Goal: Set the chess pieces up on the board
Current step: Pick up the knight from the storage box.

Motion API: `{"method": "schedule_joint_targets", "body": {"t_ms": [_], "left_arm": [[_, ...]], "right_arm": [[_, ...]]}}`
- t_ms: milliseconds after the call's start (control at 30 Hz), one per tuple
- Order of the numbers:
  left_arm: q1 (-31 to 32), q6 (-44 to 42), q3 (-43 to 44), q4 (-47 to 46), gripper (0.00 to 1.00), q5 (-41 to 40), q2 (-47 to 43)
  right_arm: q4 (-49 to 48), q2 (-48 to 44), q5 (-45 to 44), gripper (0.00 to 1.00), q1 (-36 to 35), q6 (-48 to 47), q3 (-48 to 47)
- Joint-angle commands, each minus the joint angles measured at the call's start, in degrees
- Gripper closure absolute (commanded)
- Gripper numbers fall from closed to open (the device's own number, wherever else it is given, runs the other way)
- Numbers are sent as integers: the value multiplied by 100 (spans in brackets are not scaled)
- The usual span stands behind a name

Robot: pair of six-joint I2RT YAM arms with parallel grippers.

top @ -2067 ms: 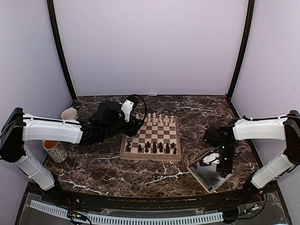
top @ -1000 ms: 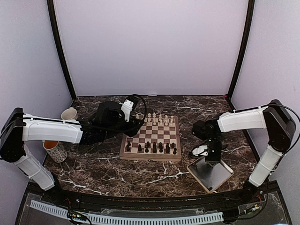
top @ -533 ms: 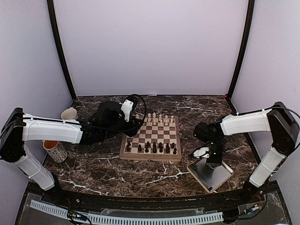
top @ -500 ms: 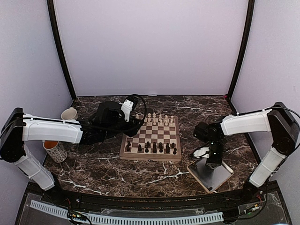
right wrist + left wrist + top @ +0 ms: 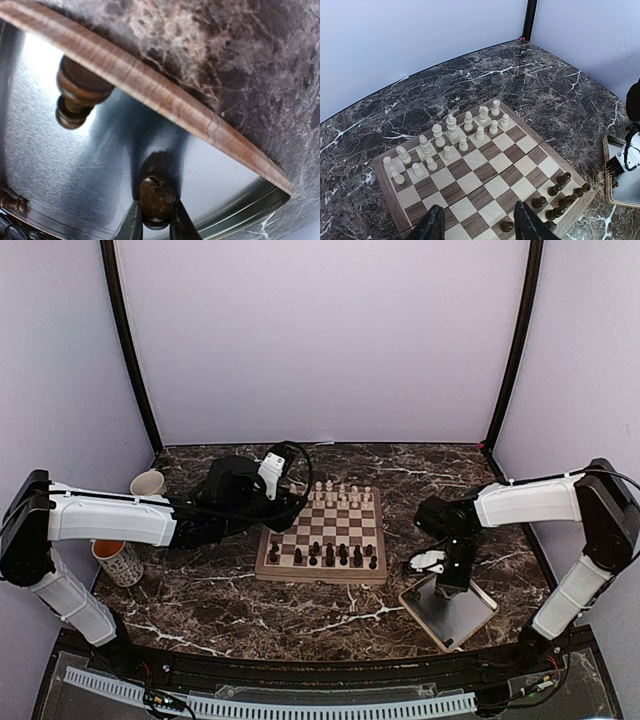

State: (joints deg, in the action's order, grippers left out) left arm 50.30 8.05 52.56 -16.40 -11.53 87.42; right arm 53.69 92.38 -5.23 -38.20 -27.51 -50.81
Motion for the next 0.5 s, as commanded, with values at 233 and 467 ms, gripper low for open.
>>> {"method": "schedule_joint_targets", "body": {"t_ms": [233,467], "left_arm": [[-29,344,387,221,50,1099,-33],[-47,1255,1071,468,52,2825,587]], "right_arm": [[37,-719,2138,88,134,-106,-1455],[-264,-163,2933,88,129,9,-2514]]}}
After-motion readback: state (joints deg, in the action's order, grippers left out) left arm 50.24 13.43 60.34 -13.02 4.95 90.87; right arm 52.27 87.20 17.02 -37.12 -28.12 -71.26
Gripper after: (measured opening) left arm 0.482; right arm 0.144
